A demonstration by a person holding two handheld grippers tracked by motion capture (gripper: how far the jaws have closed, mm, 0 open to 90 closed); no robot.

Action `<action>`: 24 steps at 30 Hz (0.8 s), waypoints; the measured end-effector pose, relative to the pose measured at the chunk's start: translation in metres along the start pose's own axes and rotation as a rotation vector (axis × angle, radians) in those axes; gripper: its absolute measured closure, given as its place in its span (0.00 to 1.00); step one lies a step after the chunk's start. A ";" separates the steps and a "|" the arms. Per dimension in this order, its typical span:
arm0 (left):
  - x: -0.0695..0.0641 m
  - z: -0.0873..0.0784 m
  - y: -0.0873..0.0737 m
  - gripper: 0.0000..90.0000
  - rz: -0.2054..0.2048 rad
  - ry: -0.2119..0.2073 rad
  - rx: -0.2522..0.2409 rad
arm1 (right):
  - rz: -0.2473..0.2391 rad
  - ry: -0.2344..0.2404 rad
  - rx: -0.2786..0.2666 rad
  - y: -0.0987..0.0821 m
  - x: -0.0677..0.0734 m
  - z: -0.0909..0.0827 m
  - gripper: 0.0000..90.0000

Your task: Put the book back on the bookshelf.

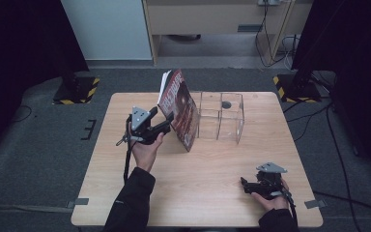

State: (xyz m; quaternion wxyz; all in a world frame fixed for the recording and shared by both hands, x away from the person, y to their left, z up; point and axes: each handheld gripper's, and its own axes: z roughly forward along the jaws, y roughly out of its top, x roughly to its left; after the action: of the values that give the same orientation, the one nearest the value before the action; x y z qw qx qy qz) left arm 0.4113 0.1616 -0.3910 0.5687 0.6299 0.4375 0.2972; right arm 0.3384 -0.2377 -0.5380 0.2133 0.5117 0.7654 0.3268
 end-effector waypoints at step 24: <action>0.042 -0.089 -0.100 0.25 -0.036 0.018 0.306 | -0.001 0.000 0.000 0.000 0.000 0.000 0.09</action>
State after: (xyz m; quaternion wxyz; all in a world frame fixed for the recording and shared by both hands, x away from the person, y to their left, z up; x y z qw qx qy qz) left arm 0.3306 0.2363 -0.4786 0.4674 0.6986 0.4941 0.2222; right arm 0.3385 -0.2378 -0.5380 0.2133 0.5112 0.7658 0.3267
